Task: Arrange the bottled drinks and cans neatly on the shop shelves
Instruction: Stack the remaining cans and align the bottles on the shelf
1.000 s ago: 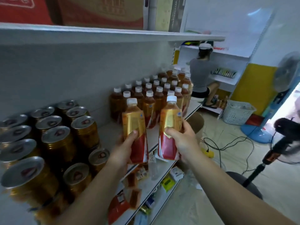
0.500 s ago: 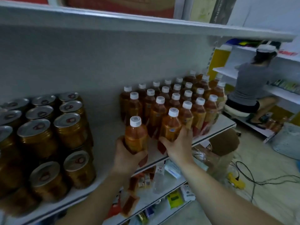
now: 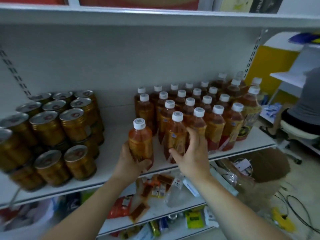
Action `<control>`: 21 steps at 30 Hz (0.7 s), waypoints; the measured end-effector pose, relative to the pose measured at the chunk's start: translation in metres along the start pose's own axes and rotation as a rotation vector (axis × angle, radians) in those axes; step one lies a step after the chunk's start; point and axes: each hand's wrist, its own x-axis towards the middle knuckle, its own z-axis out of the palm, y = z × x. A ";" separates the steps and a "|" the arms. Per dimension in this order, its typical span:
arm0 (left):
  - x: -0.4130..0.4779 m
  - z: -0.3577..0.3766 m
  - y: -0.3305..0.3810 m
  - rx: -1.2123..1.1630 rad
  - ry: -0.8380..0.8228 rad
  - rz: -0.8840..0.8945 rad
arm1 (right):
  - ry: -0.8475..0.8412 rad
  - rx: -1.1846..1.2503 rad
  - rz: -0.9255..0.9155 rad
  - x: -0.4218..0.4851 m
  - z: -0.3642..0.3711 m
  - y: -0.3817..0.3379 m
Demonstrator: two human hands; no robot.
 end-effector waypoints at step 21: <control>0.053 0.046 0.011 0.072 0.165 0.018 | -0.786 -0.610 -0.220 0.129 -0.053 -0.012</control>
